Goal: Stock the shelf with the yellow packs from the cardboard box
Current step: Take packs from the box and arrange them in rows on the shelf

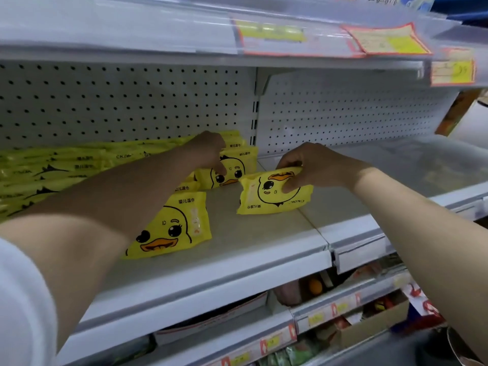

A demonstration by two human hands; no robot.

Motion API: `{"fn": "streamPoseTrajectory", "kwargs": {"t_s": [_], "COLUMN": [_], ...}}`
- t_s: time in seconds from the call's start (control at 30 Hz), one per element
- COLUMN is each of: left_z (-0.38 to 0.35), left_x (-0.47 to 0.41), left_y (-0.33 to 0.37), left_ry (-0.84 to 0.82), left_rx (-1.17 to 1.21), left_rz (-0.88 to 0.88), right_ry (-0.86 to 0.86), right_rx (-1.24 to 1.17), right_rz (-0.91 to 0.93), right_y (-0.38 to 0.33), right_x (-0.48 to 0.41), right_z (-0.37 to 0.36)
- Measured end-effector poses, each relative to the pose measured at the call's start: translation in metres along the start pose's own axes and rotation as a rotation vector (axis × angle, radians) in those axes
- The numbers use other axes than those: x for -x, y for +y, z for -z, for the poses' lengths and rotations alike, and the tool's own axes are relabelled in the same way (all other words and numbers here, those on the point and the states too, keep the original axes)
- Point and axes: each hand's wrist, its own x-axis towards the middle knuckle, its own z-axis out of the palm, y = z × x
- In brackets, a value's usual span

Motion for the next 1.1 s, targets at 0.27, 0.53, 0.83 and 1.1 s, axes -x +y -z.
{"fn": "streamPoseTrajectory", "kwargs": {"t_s": [0.27,0.53,0.83,1.1], "left_z": [0.010,0.029,0.018,0.013], "left_x": [-0.002,0.031,0.029,0.032], "left_y": [-0.003,0.006,-0.018,-0.011], "left_ry": [0.296,0.034,0.105,0.209], "left_rx": [-0.187,0.101,-0.165,-0.238], "left_rz": [-0.138,-0.181,-0.090,-0.045], "right_ry": [0.021,0.109,0.294,0.421], "right_rx": [0.021,0.021,0.121,0.162], "right_rz": [-0.026,-0.006,0.043,-0.076], "right_y": [-0.007,-0.030,-0.042,-0.038], "right_x": [-0.021,-0.062,-0.096,-0.084], "right_z": [-0.009,-0.034,-0.058,-0.061]}}
